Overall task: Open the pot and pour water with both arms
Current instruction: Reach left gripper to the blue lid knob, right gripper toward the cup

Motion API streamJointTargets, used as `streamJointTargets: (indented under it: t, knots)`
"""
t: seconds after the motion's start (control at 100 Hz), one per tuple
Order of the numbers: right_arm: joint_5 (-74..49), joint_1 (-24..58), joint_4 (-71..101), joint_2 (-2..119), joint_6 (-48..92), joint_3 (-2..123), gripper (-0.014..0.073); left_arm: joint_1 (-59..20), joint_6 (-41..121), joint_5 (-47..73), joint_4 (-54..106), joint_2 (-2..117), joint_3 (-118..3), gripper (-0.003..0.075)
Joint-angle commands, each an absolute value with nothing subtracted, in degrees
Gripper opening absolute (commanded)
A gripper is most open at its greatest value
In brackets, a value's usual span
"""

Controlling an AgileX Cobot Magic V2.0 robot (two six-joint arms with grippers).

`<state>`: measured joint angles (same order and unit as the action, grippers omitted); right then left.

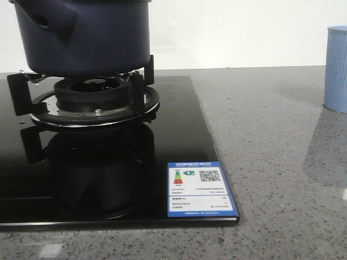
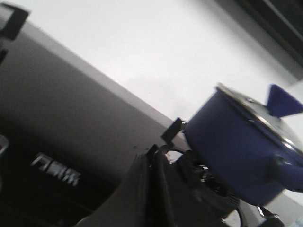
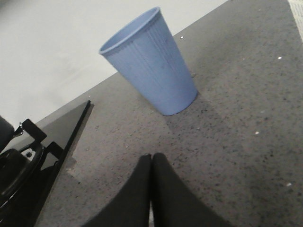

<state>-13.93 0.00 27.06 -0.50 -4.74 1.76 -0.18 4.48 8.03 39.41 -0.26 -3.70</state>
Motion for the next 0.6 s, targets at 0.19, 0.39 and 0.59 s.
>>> streamJointTargets:
  t: [0.19,0.39,0.59]
  knots:
    - [-20.8,-0.3,14.4,10.1,-2.5,19.1,-0.0052,-0.5,11.7,15.2,31.8,9.5,-22.3,-0.0019]
    - [-29.0,0.0,14.1,21.9,5.4,28.6,-0.0055,-6.3,15.8,17.5,31.6,19.1,-30.3,-0.0019]
    - [-28.4,2.2,14.2,26.7,6.1,32.1,-0.0057,-12.1,22.5,17.5,31.6,24.7,-34.4,-0.0019]
